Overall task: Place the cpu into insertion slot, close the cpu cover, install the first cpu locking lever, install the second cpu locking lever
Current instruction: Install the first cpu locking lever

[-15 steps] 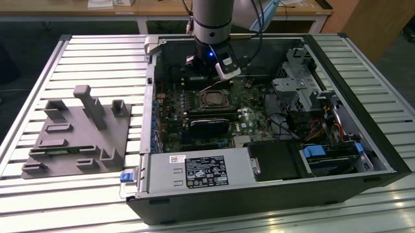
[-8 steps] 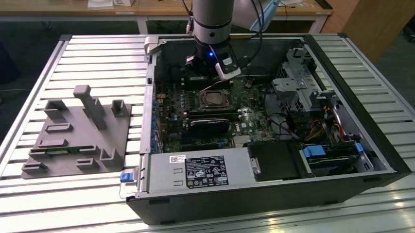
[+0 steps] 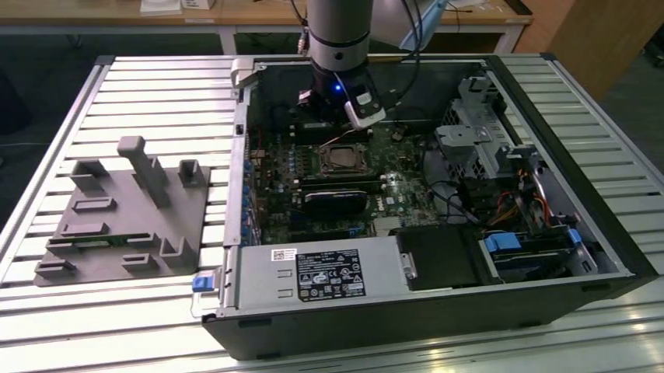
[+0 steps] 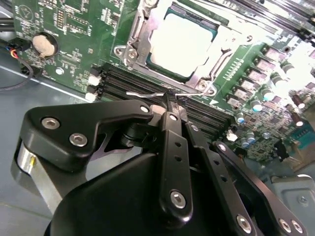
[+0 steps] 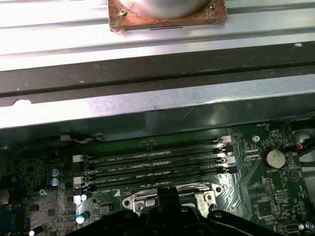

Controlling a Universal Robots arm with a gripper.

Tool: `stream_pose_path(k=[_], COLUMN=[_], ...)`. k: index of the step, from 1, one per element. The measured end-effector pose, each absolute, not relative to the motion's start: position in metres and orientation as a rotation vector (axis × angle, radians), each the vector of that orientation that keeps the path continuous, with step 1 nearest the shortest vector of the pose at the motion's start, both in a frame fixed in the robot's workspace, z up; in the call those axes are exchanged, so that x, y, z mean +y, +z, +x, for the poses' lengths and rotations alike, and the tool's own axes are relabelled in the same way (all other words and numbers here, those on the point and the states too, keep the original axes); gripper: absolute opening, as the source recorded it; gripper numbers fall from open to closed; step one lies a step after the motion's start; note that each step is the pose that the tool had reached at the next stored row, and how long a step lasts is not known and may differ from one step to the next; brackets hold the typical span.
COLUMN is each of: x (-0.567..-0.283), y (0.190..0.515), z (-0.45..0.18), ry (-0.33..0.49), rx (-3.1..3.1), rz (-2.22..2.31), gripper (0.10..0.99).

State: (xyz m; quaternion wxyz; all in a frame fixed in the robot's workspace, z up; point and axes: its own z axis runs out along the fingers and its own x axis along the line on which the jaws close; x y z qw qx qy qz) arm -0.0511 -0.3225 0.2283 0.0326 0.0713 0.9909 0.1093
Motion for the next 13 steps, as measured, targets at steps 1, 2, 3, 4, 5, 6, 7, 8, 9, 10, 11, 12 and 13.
stream_pose_path(k=[1, 2, 3, 4, 5, 6, 7, 8, 9, 10, 11, 12, 13], x=[-0.3225, -0.3226, -0.3226, -0.3226, -0.3226, -0.3226, -0.3226, -0.3225, -0.3225, -0.3224, -0.3222, -0.3221, -0.322], y=[0.2278, 0.2274, 0.227, 0.2266, 0.2262, 0.2257, 0.2251, 0.2246, 0.2241, 0.2236, 0.223, 0.2224, 0.2218], z=[-0.0512, -0.0512, -0.0512, -0.0512, -0.0512, -0.0512, -0.0511, -0.0512, -0.0512, -0.0512, -0.0512, -0.0512, -0.0512], ry=[0.338, 0.339, 0.341, 0.344, 0.347, 0.352, 0.356, 0.361, 0.364, 0.366, 0.367, 0.369, 0.37], rx=[3.044, 3.039, 3.034, 3.029, 3.025, 3.023, 3.02, 3.018, 3.018, 3.017, 3.017, 3.017, 3.016], rz=[0.218, 0.217, 0.216, 0.215, 0.215, 0.214, 0.214, 0.214, 0.214, 0.214, 0.214, 0.214, 0.214], gripper=[0.106, 0.106, 0.106, 0.106, 0.106, 0.106, 0.106, 0.106, 0.106, 0.106, 0.106, 0.106, 0.106])
